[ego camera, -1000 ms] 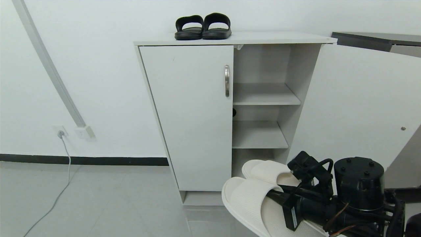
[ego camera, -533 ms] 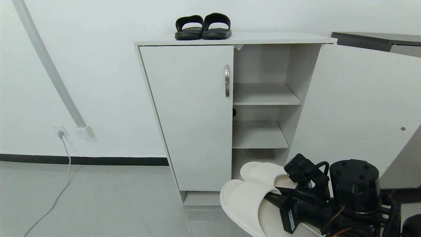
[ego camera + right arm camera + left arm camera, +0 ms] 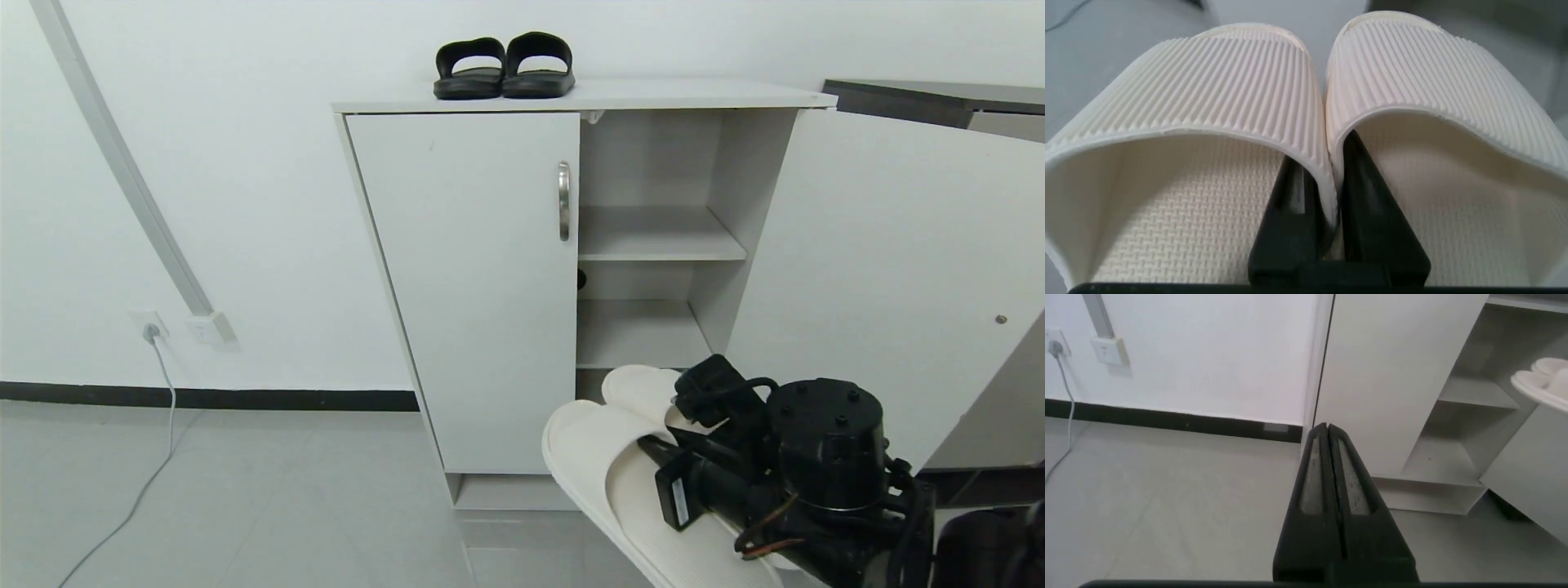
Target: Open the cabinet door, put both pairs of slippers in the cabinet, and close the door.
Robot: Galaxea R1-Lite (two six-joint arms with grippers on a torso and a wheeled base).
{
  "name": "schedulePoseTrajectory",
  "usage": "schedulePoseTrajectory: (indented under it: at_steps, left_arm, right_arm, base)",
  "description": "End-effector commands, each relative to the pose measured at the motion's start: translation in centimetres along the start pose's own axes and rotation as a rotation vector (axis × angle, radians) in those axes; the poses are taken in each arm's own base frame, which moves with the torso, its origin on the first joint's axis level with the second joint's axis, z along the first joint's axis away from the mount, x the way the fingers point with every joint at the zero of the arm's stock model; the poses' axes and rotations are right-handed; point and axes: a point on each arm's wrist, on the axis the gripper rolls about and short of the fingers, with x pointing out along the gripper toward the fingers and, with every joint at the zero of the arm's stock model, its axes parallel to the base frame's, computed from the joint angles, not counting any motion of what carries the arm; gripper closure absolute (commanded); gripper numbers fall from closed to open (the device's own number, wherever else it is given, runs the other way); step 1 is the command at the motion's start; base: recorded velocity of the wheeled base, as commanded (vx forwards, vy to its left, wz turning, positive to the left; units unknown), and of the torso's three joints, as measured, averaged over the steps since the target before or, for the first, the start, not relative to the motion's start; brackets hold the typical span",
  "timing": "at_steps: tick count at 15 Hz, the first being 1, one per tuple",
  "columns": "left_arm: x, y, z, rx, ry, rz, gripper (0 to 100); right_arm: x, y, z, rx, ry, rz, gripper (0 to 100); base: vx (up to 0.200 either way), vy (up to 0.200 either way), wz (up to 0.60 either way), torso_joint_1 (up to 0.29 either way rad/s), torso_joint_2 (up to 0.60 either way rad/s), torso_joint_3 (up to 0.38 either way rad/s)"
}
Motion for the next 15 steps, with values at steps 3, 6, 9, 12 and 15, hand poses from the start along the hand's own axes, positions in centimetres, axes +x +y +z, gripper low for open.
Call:
schedulePoseTrajectory:
  at_steps: [3,6,9,12,15]
  left_arm:
    - [0.0,0.0,0.0,0.002,0.001,0.005,100]
    - [0.0,0.0,0.0,0.002,0.001,0.005,100]
    - [0.0,0.0,0.0,0.002,0.001,0.005,100]
    - [0.0,0.0,0.0,0.002,0.001,0.003,100]
    - [0.0,0.0,0.0,0.002,0.001,0.003,100]
  right_arm:
    - [4.5,1.4,0.7,0.046,-0.038,-0.231,100]
    - [7.8,1.6,1.5,0.128,-0.097,-0.433,100]
    - [8.4,1.3,1.5,0.159,-0.106,-0.457,100]
    - [8.4,1.2,1.6,0.164,-0.108,-0.460,100]
    - [8.6,0.9,1.4,0.164,-0.104,-0.469,100]
  base:
    - [0.000,0.000,0.00,0.000,0.00,0.000]
    - [0.000,0.000,0.00,0.000,0.00,0.000]
    - [0.000,0.000,0.00,0.000,0.00,0.000]
    - [0.000,0.000,0.00,0.000,0.00,0.000]
    - [0.000,-0.200,0.00,-0.004,0.00,-0.002]
